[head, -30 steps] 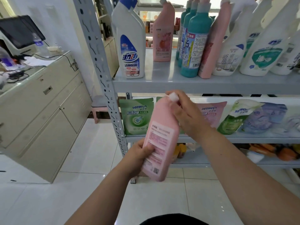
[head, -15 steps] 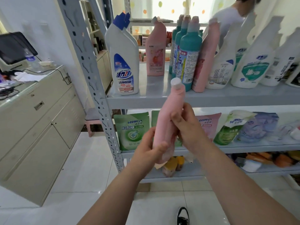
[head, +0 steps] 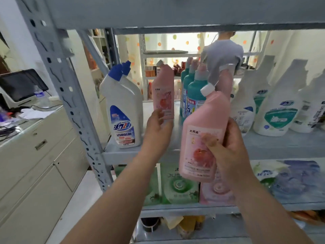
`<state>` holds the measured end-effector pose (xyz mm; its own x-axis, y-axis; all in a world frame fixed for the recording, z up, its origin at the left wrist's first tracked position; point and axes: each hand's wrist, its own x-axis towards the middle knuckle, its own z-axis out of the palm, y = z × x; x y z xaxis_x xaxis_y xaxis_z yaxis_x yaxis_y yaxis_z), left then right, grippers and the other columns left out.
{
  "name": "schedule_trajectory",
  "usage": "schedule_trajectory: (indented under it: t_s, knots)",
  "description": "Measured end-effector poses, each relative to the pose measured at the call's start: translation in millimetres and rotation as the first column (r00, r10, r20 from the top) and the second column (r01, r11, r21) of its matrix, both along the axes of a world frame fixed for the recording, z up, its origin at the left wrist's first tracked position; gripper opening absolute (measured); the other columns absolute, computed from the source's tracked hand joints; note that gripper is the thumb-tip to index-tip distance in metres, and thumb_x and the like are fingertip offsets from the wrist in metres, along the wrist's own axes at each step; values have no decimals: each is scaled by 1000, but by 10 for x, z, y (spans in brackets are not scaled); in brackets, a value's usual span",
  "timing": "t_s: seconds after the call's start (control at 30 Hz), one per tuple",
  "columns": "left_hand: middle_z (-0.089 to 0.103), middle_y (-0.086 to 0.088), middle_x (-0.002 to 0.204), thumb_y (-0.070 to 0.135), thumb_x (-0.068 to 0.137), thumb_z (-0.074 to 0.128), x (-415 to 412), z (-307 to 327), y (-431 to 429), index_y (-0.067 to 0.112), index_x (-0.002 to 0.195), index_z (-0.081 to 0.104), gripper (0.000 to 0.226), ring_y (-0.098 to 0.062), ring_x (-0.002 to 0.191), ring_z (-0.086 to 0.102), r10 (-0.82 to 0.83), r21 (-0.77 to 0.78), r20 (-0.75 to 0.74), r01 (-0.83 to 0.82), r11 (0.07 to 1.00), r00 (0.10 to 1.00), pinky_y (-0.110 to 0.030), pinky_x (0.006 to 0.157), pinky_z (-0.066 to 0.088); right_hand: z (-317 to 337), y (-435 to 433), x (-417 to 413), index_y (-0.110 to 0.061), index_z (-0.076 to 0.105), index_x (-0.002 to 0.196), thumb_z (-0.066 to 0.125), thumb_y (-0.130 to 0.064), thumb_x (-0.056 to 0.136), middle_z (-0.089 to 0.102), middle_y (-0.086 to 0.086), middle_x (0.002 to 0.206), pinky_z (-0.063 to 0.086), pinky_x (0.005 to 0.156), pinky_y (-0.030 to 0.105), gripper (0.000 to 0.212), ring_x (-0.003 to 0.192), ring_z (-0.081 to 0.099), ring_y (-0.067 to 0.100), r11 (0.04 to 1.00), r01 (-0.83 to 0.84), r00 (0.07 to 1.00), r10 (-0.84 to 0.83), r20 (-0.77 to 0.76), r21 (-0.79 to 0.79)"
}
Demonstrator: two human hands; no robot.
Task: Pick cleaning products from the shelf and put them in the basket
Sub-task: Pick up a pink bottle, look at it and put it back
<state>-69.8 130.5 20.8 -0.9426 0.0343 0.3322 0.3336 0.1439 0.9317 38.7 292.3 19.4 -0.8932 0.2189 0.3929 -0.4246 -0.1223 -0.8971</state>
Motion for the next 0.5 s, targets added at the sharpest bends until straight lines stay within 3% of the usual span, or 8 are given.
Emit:
schedule_trajectory:
  t_s: [0.07,0.13,0.23,0.37,0.5]
  knots:
    - [61,12,106,17,93,63,-389,179,162,31,121,49,34,-4,96,61,114,-100,-36,-117,988,993,-30,81,53,39,41,-99,-51,62,118,84,-39,76,75,-8,114,63,75,32,49,103,74,16,1000,18,1000,-19,-9,-8]
    - [60,-7,124,9,86,69,-716,277,285,15,136,45,55,-24,110,62,205,-141,-4,-204,969,979,-41,94,55,50,58,-187,-52,62,115,82,-32,78,75,-7,114,63,75,33,46,104,74,18,1000,10,1000,-10,-19,-5]
    - [51,-13,132,11,80,75,-1094,225,373,6,146,32,79,-26,114,54,258,-154,31,-251,956,966,-33,95,50,29,86,-288,-56,63,109,81,-31,77,75,-7,114,63,76,34,44,104,74,18,1000,-19,1000,19,-5,11]
    - [59,-11,127,27,75,81,-1447,151,423,13,142,34,83,-35,118,59,320,-147,155,-299,943,934,-48,100,54,20,137,-369,-51,63,111,82,-39,73,75,-5,114,63,75,33,44,102,75,18,999,-42,999,42,-2,33]
    - [56,-16,122,43,79,83,-1531,96,476,5,129,46,73,-35,107,64,428,-151,158,-407,901,890,-48,92,59,26,189,-437,-50,63,112,82,-40,72,75,-5,114,63,76,34,45,104,75,19,998,-43,999,44,-6,46]
